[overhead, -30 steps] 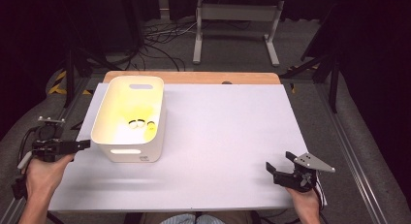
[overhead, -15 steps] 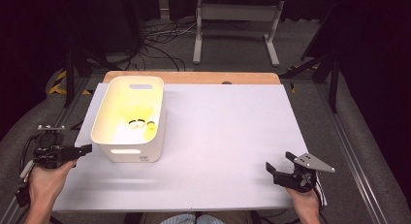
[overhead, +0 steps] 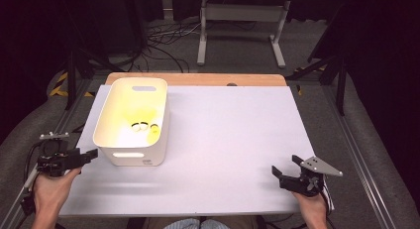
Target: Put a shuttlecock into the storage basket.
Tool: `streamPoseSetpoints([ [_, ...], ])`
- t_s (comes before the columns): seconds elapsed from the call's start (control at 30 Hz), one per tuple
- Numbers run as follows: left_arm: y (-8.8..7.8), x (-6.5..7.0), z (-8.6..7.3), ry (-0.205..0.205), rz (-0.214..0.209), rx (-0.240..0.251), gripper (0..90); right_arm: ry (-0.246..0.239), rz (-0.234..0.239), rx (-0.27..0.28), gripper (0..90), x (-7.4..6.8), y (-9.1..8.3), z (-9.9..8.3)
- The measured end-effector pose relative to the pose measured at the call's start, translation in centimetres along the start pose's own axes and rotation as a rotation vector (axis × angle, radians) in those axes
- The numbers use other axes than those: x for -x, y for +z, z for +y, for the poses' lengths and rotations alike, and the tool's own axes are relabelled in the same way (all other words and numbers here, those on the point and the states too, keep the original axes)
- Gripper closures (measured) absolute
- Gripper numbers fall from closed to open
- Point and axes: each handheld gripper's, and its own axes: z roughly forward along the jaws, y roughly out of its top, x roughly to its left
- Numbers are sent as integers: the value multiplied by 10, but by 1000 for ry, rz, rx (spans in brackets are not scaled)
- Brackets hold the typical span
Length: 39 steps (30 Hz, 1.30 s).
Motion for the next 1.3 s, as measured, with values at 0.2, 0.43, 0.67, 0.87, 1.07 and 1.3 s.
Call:
streamPoseSetpoints([
  [0.2, 0, 1, -5, 1, -12, 9, 345, 0, 0, 1, 121, 0, 0, 0],
  [0.43, 2, 4, -13, 0, -24, 29, 343, 0, 0, 0, 121, 0, 0, 0],
  [0.67, 7, 8, -21, -7, -40, 52, 338, 1, 0, 2, 121, 0, 0, 0],
  [0.87, 10, 12, -27, 15, -29, 72, 333, 3, -3, 3, 121, 1, -1, 0],
  [1.07, 12, 14, -32, 29, -36, 86, 326, 3, -4, 3, 121, 1, -1, 0],
  [1.3, 17, 16, -38, 46, -47, 91, 316, 3, -2, 2, 121, 0, 0, 0],
])
